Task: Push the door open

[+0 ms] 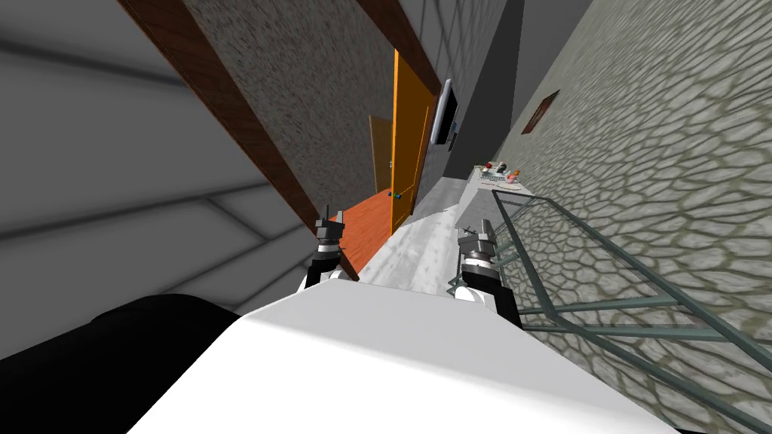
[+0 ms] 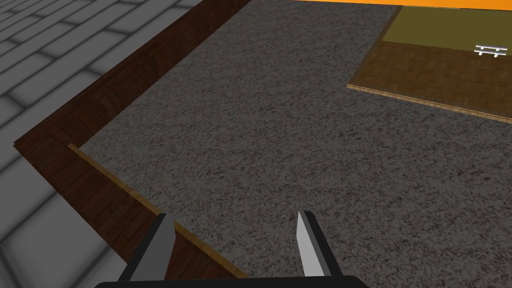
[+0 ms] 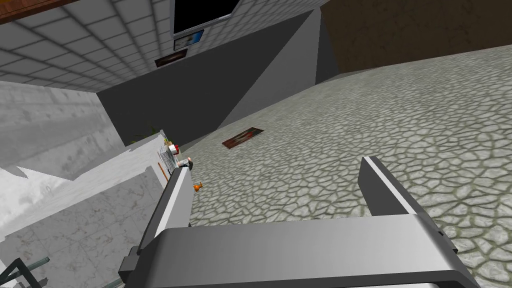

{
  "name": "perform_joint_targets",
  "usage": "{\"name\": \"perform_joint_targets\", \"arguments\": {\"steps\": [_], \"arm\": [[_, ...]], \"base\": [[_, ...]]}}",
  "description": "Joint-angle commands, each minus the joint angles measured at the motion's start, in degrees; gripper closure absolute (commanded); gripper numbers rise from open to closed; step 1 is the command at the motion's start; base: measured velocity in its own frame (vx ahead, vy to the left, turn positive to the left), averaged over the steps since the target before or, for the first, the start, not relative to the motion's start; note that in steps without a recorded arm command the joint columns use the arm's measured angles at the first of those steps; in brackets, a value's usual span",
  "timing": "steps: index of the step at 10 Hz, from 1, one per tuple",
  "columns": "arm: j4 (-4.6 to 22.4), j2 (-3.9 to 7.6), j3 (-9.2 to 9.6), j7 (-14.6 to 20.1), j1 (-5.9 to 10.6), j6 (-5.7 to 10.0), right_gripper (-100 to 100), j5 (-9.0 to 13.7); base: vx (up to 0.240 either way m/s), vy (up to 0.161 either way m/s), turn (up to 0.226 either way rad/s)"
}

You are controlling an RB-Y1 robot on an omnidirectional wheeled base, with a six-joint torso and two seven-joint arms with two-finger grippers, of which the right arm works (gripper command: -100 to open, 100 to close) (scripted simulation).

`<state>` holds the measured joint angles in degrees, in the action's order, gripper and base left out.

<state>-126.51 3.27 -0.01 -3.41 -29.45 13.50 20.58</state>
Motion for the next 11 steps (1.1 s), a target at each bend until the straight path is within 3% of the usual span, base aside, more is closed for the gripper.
{"name": "perform_joint_targets", "arguments": {"steps": [1, 11], "arm": [[1.15, 0.24, -0.22, -1.07, 0.09, -1.05, -100, 2.07], [6.99, 1.56, -1.69, -7.68, -0.65, -8.25, -100, 16.0]], "base": [[0.08, -0.02, 0.11], [0.086, -0.017, 0.124]]}}
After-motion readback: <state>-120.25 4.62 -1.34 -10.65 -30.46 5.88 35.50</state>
